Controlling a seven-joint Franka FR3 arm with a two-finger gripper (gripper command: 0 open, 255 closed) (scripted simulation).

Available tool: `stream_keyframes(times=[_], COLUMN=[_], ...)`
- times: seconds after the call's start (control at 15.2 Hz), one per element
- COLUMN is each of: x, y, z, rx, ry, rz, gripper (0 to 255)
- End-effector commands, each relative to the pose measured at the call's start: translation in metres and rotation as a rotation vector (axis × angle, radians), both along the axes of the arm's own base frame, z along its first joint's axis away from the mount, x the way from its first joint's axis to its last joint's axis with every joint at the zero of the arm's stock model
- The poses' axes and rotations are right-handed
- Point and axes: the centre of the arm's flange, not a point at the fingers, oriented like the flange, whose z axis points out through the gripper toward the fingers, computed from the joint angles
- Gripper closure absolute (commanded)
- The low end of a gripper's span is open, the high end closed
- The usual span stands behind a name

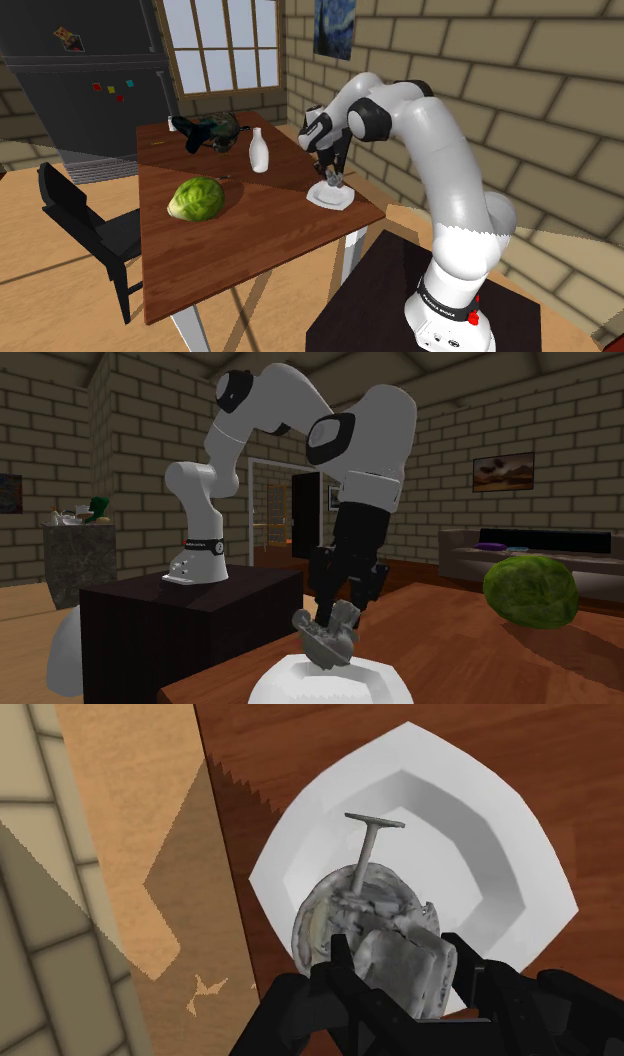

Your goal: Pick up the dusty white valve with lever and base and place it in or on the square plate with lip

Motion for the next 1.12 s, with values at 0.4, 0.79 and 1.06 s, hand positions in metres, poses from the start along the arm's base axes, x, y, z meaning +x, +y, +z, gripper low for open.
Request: stream_keyframes(times=[0.4,0.79,1.06], x=[0.001,0.001,0.001], y=[0.000,0.000,0.000], z=[-0.042,-0.052,-0.052], rx=[0.000,0.000,0.000], ry=[-0.001,-0.001,-0.001], rz=[0.000,0.000,0.000], gripper=[255,255,0])
